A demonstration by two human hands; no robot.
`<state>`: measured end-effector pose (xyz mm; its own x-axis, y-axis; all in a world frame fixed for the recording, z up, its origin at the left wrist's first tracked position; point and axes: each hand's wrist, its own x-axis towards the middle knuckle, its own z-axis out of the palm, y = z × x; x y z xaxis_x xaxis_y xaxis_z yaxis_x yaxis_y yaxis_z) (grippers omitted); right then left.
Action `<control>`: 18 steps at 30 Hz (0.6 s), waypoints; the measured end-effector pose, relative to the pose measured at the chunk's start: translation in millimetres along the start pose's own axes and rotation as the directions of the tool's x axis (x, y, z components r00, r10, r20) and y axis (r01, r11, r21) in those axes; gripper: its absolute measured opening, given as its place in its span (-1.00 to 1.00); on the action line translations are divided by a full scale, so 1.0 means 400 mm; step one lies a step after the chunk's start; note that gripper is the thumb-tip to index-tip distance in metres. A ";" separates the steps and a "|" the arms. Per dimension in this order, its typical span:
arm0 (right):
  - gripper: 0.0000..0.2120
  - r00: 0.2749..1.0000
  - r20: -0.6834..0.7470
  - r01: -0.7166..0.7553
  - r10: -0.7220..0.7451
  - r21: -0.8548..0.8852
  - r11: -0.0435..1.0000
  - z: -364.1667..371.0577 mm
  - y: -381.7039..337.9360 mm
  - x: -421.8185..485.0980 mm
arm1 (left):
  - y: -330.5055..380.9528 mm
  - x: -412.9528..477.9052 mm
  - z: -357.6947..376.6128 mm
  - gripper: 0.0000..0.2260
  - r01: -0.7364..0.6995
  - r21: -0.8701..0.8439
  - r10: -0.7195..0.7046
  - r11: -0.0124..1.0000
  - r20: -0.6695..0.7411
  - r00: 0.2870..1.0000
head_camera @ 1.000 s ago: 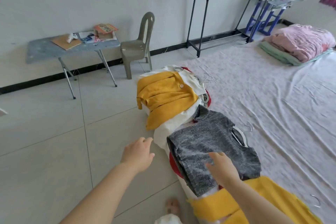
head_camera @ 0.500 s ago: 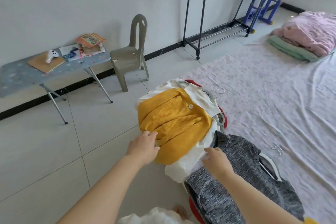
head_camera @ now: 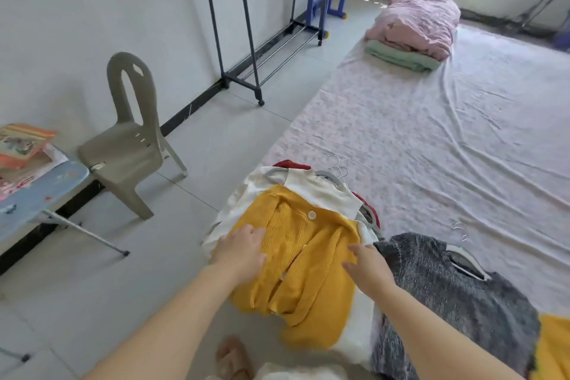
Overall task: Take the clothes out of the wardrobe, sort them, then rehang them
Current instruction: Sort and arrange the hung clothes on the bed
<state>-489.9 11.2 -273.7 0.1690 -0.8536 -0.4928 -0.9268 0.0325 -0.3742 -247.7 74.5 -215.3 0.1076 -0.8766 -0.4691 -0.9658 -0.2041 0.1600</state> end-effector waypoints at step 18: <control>-0.68 0.977 0.027 -0.214 0.213 0.117 0.970 -0.013 -0.046 0.337 | 0.011 0.453 -0.104 -0.56 -0.216 0.041 0.211 0.975 0.105 0.972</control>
<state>-451.9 -107.1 -329.4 -0.0230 -0.8128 -0.5821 -0.8959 0.2752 -0.3489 -222.8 -103.3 -263.3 -0.1242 -0.8491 -0.5134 -0.9751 0.0086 0.2217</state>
